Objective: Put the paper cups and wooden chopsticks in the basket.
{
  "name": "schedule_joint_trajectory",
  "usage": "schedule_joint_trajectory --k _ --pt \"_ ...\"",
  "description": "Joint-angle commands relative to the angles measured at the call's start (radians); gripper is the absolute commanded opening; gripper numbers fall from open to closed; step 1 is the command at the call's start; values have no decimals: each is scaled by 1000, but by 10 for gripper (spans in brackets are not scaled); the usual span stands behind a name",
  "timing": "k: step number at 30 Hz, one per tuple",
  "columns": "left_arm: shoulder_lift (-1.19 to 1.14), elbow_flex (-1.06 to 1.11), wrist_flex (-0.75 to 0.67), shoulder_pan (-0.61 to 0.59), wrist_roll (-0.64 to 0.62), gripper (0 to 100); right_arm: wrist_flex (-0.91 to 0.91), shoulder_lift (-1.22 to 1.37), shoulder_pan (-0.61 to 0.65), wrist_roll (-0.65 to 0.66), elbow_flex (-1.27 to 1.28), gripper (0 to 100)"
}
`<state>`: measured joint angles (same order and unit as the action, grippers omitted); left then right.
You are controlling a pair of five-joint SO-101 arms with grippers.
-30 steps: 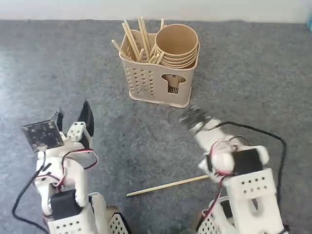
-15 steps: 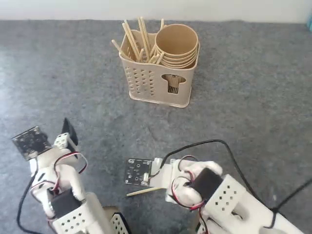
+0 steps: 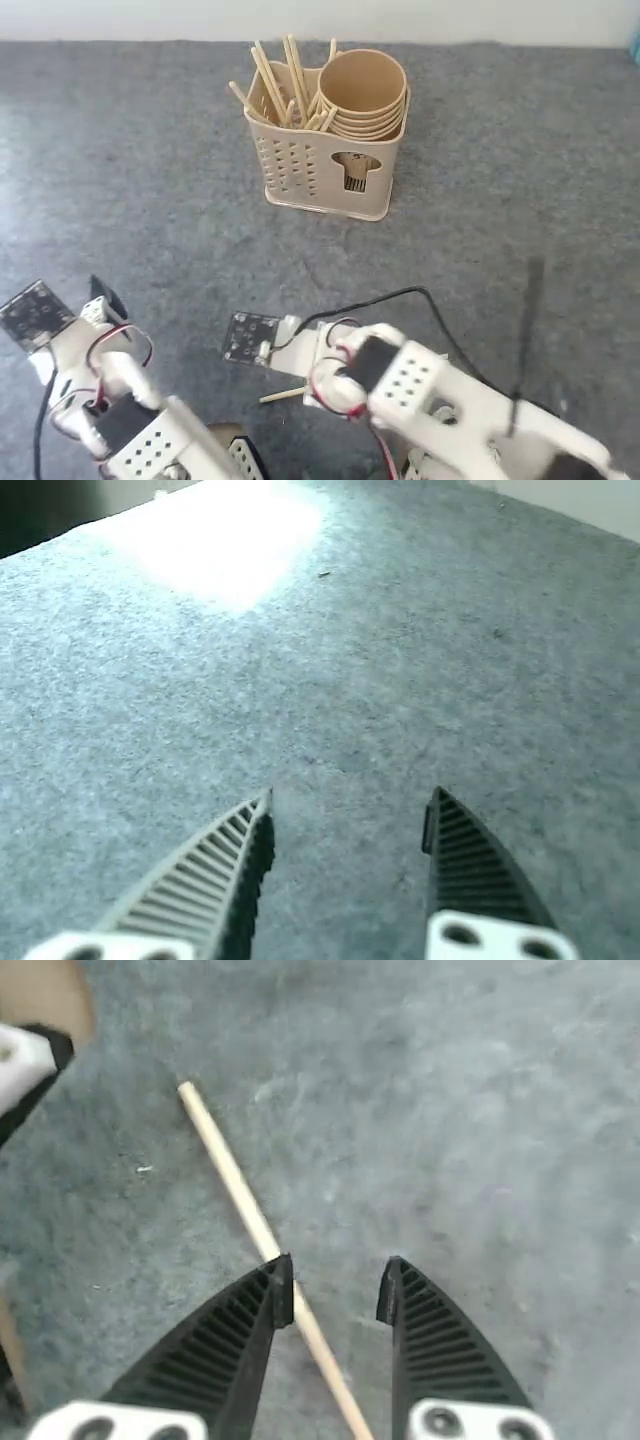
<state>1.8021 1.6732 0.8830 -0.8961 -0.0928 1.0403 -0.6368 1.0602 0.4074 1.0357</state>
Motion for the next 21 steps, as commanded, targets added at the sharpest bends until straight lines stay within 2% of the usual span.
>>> schedule_joint_trajectory --k 1,7,14,16,18,21 --pt "17 -4 -29 -17 9 233 -59 137 51 5 -8 144" --pt "17 -2 -31 -15 9 233 -108 297 67 61 -14 145" --pt "17 -2 -31 -15 9 233 -117 306 61 66 -29 143" --pt "17 -2 -31 -15 9 233 -110 303 48 63 -29 102" --pt "17 -2 -31 -14 9 233 -110 303 42 63 -29 17" --pt "17 -2 -32 -12 9 232 -96 302 42 61 -29 27"
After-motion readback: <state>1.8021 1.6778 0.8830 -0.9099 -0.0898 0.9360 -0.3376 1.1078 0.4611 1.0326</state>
